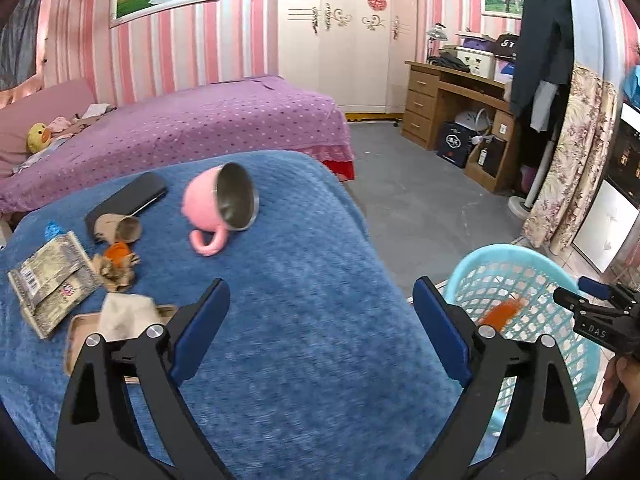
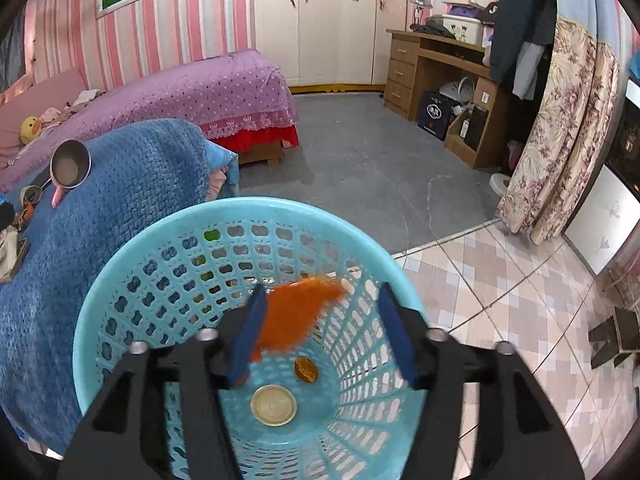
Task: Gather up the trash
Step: 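Open both tools to drop the peel and snack bag into the basket, then move both tools back over the trash on the blanket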
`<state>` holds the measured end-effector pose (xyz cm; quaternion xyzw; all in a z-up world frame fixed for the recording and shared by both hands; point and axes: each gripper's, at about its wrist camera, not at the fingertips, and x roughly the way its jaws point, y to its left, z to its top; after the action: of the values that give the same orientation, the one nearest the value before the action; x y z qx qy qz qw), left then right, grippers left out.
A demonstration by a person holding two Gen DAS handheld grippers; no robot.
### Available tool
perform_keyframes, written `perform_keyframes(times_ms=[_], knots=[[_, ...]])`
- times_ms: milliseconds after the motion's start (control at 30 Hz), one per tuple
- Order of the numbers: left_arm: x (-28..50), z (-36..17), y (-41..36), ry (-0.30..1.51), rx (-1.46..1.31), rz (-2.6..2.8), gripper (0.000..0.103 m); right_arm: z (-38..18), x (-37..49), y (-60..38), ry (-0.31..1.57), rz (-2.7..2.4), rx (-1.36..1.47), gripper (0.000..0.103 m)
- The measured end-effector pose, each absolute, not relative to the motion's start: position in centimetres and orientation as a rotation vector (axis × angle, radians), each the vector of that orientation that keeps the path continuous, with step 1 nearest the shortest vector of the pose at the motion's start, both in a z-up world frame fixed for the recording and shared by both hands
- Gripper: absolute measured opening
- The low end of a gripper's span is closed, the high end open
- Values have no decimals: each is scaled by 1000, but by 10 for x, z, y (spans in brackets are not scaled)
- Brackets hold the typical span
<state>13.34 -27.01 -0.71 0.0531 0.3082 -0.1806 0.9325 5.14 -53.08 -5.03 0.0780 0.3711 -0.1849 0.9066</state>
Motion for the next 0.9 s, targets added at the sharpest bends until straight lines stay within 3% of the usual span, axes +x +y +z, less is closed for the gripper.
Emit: perform_keyframes(times_ms=[100, 200, 300, 900], knots=[[134, -7, -252, 637, 93, -349, 92, -43, 50, -526, 737, -385, 178, 78], [136, -8, -236, 641, 83, -332, 93, -34, 52, -514, 687, -393, 160, 91], [135, -5, -216, 636, 79, -308, 95, -28, 59, -498, 663, -394, 131, 93], [172, -12, -29, 644, 44, 5, 97, -6, 119, -374, 567, -249, 89, 96]])
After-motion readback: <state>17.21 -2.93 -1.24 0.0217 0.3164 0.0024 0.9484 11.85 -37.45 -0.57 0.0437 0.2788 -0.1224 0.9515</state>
